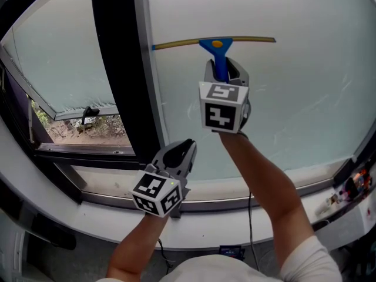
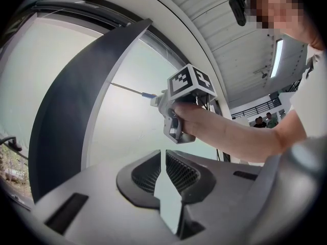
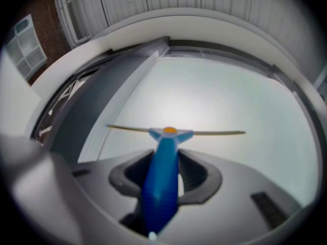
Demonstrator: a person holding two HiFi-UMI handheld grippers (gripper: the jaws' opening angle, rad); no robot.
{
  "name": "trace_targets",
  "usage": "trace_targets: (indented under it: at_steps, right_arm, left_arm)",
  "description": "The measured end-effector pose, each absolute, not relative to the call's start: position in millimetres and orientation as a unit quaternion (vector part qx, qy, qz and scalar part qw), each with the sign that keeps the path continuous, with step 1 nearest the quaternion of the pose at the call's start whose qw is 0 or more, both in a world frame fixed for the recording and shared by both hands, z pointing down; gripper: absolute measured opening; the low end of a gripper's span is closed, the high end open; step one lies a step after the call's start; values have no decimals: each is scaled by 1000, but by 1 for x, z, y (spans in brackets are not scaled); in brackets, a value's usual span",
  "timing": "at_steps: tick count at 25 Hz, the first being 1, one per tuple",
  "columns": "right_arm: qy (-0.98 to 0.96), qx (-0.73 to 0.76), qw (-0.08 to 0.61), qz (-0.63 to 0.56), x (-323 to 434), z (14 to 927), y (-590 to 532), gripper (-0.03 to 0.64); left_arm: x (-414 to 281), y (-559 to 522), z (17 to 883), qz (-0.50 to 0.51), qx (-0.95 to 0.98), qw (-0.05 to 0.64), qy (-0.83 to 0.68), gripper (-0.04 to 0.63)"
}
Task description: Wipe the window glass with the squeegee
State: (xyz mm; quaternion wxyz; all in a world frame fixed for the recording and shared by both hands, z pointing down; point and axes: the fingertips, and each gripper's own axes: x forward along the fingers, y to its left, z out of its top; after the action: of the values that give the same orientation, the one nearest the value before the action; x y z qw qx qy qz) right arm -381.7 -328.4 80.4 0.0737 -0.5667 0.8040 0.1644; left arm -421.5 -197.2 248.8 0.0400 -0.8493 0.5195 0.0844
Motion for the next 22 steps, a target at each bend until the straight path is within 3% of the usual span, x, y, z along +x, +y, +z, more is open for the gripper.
trace_targets:
  at_steps: [22]
  right_arm:
    - [814,-559,61,148,-381,130,-329,155]
  left_arm:
    - [-424,-194,277,81,-847,10,526,52]
